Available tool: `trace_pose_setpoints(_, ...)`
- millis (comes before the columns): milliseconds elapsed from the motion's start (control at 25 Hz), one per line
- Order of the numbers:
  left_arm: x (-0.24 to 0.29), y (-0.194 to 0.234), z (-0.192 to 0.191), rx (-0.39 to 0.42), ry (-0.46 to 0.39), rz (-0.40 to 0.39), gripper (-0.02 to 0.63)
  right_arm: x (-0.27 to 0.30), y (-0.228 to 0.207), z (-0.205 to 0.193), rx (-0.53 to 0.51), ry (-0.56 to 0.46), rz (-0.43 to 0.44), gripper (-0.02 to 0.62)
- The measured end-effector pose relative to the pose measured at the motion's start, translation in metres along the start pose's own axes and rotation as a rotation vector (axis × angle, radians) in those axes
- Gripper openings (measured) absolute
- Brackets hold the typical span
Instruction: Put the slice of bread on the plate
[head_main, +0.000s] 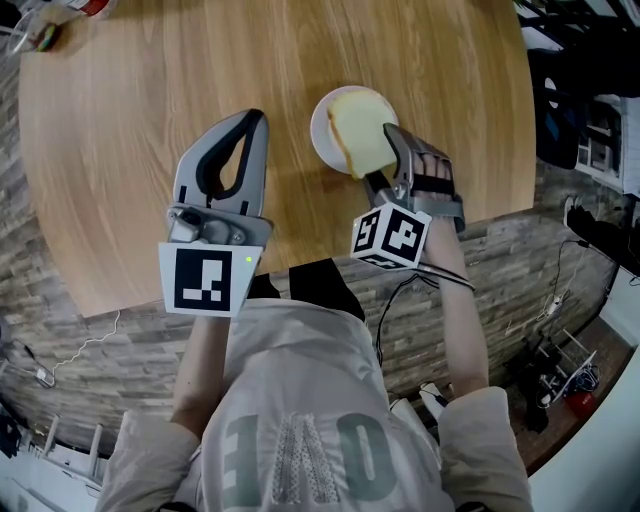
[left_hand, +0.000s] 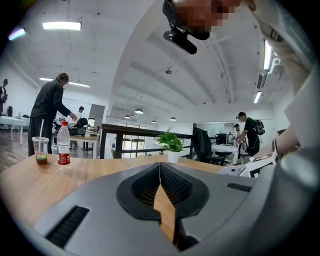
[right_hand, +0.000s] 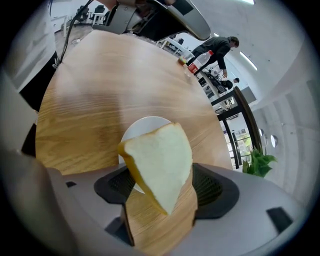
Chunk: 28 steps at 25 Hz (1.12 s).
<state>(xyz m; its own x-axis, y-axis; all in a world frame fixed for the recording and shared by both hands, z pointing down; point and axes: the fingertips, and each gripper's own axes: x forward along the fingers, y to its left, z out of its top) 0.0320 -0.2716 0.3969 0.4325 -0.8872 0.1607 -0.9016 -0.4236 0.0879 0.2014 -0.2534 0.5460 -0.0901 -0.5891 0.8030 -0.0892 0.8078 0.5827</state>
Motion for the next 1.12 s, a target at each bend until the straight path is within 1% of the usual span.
trace_pose_setpoints(240, -0.002, -0.001, 0.006, -0.001, -0.012, -0.001, 0.009, -0.010, 0.010, -0.011, -0.026, 0.058, 0.147, 0.330)
trace_pose_setpoints(320, -0.002, 0.000, 0.005, -0.007, -0.014, 0.001, 0.009, -0.012, 0.014, -0.013, -0.033, 0.068, 0.182, 0.329)
trace_pose_setpoints(480, -0.002, 0.000, 0.007, -0.009, -0.026, 0.003, 0.009, -0.016, 0.007, -0.016, -0.032, 0.070, 0.184, 0.330)
trace_pose_setpoints(640, -0.005, 0.002, 0.015, -0.004, -0.049, 0.012, 0.009, -0.032, -0.010, -0.009, -0.003, 0.048, 0.175, 0.330)
trace_pose_setpoints(760, -0.006, 0.002, 0.028, 0.015, -0.079, 0.018, 0.009, -0.048, -0.033, -0.001, 0.027, 0.015, 0.140, 0.330)
trace_pose_setpoints(880, -0.003, -0.002, 0.043, 0.044, -0.113, 0.015, 0.009, -0.069, -0.069, 0.014, 0.093, -0.066, 0.065, 0.328)
trace_pose_setpoints(1000, -0.005, -0.008, 0.059, 0.072, -0.142, 0.013, 0.009, -0.099, -0.112, 0.037, 0.221, -0.214, -0.052, 0.327)
trace_pose_setpoints(1120, -0.009, -0.015, 0.075, 0.100, -0.172, 0.011, 0.009, -0.139, -0.147, 0.059, 0.385, -0.414, -0.146, 0.325)
